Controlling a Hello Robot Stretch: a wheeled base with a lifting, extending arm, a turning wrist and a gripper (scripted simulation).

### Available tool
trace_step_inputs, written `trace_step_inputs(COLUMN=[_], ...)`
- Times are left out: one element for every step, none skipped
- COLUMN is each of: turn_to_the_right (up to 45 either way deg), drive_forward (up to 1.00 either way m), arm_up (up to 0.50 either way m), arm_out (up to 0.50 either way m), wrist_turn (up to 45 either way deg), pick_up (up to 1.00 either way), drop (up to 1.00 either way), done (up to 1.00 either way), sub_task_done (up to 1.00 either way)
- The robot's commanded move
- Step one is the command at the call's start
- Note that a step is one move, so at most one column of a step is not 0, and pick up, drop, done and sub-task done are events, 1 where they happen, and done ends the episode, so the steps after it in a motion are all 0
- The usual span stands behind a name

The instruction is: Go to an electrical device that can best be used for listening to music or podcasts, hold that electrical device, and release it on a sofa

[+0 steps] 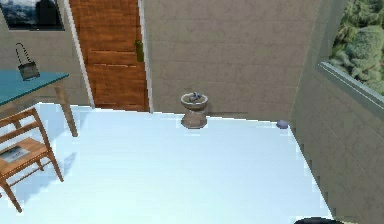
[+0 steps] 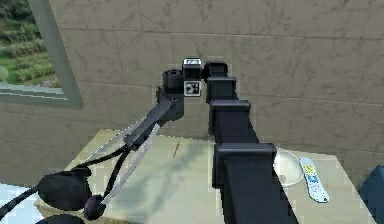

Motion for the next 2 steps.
trace_step_inputs(turn_to_the_right=[0.0, -45.0], drive_forward=[0.0, 0.0], arm_up=[0.0, 0.0], arm_out=[-0.26, 0.0], wrist_turn=[0.0, 0.0], pick_up=[0.0, 0.0], drop=[0.0, 0.0], done=[0.0, 0.0], sub_task_done=[0.0, 0.0])
